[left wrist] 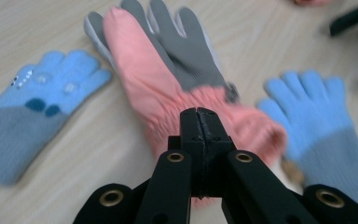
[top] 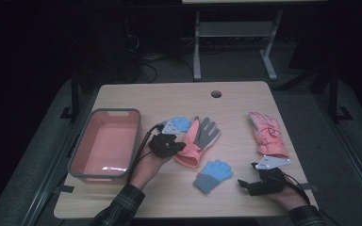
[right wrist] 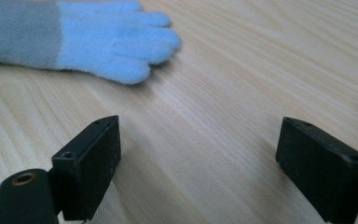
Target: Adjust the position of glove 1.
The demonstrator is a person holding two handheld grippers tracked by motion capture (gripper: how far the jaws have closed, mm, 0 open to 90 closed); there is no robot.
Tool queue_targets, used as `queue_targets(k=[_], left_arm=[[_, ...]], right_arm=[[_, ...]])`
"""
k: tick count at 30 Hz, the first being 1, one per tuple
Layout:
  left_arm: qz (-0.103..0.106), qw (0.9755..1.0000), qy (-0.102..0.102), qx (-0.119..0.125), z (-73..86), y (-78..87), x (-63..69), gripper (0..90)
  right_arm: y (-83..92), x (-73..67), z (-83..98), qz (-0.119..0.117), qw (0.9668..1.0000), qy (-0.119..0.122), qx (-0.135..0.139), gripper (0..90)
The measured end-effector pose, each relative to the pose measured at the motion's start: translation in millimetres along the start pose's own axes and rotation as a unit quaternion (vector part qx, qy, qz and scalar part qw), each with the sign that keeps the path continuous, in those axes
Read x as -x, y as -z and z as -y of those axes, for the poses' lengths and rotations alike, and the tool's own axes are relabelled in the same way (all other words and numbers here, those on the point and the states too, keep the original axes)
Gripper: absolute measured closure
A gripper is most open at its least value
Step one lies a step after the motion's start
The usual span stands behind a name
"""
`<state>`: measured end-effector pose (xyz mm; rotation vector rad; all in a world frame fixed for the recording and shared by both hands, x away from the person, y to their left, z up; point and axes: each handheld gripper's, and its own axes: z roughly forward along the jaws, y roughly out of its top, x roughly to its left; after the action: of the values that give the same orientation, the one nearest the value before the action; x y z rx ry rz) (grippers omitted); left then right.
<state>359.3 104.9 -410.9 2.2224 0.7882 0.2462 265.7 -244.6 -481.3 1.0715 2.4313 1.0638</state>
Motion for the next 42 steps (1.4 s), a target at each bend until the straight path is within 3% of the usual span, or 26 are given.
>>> queue_targets(k=[7,10,14,19,27,31,34,38,42], left_arm=[[-0.016,0.9996,0.024,-0.005,-15.7,-25.4,-23.5,89.4],[-0.033,0.9991,0.025,-0.011,-19.2,-34.5,-33.2,89.4],[-0.034,0.9987,0.032,-0.022,-20.6,-47.3,-40.7,89.4],[-0.023,0.9989,0.032,-0.026,-24.1,-58.7,-39.4,89.5],[-0.001,0.9995,0.014,-0.029,-36.6,-79.1,-25.2,89.4],[-0.002,0.9996,0.009,-0.028,-41.6,-80.2,-24.9,89.5],[-0.014,0.9996,0.015,-0.021,-42.0,-73.7,-34.8,89.5],[-0.037,0.9987,0.032,-0.017,-38.5,-64.6,-52.4,89.5],[-0.071,0.9963,0.044,-0.019,-31.2,-58.8,-67.4,89.5]], right_arm=[[0.1,-0.5,-0.1,0.000,1.0000,-0.002,-0.001,13.2],[0.1,-0.5,-0.1,0.000,1.0000,-0.002,-0.001,13.2],[0.1,-0.4,-0.1,0.000,1.0000,-0.002,-0.001,13.2],[0.1,-0.5,-0.1,0.000,1.0000,-0.002,-0.001,13.2],[-0.1,-0.4,-0.2,0.000,1.0000,-0.002,-0.001,13.2],[0.0,-0.6,-0.3,-0.001,1.0000,-0.004,-0.001,13.2],[-0.2,-0.4,-0.4,-0.001,1.0000,-0.002,0.000,13.2],[-0.7,-0.1,-0.5,-0.001,1.0000,0.000,0.001,13.2],[-0.8,0.0,-0.6,-0.001,1.0000,0.000,0.001,13.2]])
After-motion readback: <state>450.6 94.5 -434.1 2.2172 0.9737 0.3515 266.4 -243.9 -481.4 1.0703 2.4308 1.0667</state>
